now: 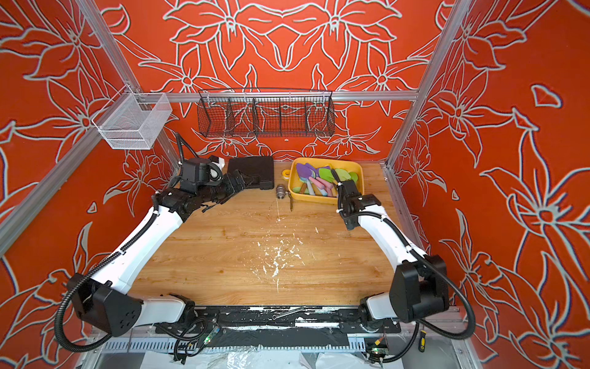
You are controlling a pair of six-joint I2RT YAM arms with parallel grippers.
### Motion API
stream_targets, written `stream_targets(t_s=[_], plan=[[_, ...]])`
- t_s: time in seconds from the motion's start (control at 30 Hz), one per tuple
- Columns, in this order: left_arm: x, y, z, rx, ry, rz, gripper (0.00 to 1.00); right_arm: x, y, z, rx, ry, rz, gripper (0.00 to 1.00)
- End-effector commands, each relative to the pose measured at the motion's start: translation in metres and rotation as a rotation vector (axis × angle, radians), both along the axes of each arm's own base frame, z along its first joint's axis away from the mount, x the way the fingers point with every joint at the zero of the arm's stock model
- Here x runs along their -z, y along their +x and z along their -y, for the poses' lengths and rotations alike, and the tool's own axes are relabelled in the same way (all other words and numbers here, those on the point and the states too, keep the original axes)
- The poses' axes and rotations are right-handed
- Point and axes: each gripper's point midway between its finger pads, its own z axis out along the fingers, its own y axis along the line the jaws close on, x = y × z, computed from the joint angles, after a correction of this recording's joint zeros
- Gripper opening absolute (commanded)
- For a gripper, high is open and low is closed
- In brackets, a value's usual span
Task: Take the shovel out of the storage box
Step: Pick up the shovel from the storage box.
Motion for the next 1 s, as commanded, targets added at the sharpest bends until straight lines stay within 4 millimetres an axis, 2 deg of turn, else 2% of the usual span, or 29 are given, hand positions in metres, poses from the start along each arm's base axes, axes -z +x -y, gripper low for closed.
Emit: stream_targets(t_s=[0.0,0.07,0.1,0.17,0.23,0.4,0.5,0.6,0.8,0.97], plan=[[-0.03,-0.008,0.004,0.022,0.047,0.102,0.97,-0.047,-0.017,-0.057,-0.047,0.414,0.053,0.9],[-0.038,-0.014,0.014,0.063,0.11,0.155,0.97,-0.073,-0.016,-0.076,-0.06,0.542,0.08,0.9],[-0.042,-0.018,0.021,0.088,0.14,0.177,0.97,-0.083,-0.015,-0.078,-0.039,0.579,0.085,0.91],[-0.046,-0.025,0.032,0.139,0.182,0.209,0.97,-0.091,-0.01,-0.082,-0.009,0.618,0.06,0.9],[-0.048,-0.033,0.043,0.19,0.21,0.235,0.97,-0.091,-0.001,-0.082,0.025,0.623,0.03,0.88],[-0.047,-0.057,0.07,0.326,0.313,0.315,0.97,-0.066,0.036,-0.083,0.06,0.585,-0.059,0.83],[-0.043,-0.072,0.081,0.396,0.365,0.344,0.97,-0.042,0.068,-0.084,0.099,0.601,-0.12,0.73],[-0.042,-0.088,0.088,0.45,0.387,0.38,0.97,-0.021,0.1,-0.077,0.142,0.571,-0.152,0.62],[-0.035,-0.108,0.09,0.488,0.384,0.394,0.97,0.015,0.154,-0.06,0.131,0.401,-0.189,0.53],[-0.024,-0.112,0.08,0.458,0.406,0.338,0.97,0.045,0.183,-0.044,0.069,0.247,-0.224,0.52]])
